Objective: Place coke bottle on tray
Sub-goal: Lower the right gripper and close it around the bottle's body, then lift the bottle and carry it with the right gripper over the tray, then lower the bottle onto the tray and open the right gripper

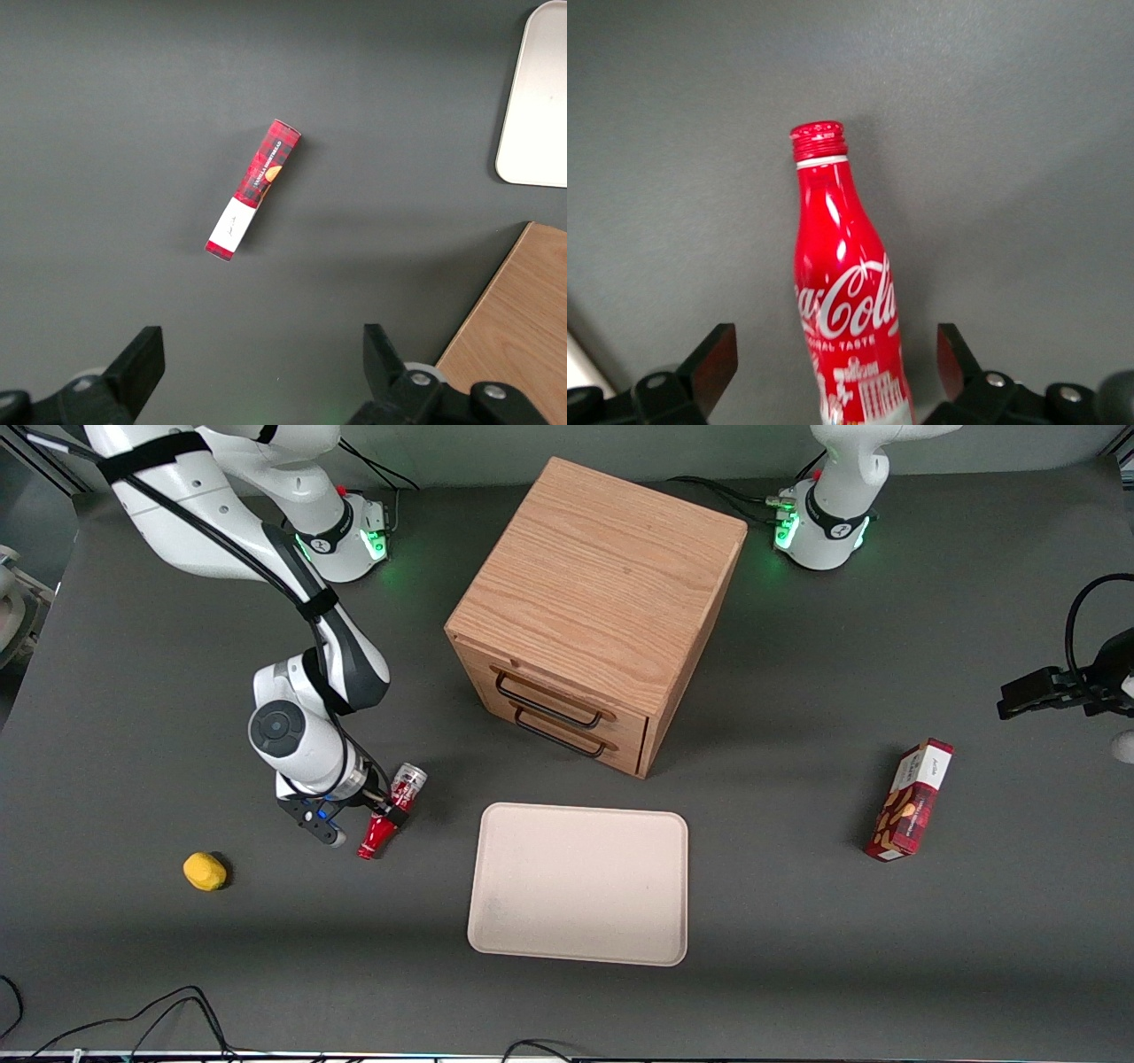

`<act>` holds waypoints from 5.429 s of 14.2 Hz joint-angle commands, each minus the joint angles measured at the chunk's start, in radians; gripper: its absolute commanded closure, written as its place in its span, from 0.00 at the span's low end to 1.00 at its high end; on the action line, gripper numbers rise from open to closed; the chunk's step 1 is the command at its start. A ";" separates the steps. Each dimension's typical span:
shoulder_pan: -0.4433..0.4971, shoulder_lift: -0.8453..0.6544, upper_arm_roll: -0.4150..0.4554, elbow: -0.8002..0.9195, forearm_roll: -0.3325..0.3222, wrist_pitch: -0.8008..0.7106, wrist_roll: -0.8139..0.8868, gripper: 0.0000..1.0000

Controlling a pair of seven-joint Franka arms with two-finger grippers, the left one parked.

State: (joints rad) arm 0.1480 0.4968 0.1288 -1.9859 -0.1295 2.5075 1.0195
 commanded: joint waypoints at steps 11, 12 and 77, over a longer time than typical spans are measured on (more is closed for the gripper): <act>0.005 0.071 0.006 0.002 -0.098 0.080 0.102 0.32; 0.005 0.071 0.006 0.001 -0.099 0.080 0.108 0.88; 0.301 0.600 -0.112 1.056 0.073 -0.421 -0.429 0.00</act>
State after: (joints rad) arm 0.4383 1.0817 0.0321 -0.9635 -0.0493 2.0815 0.5928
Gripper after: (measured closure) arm 0.181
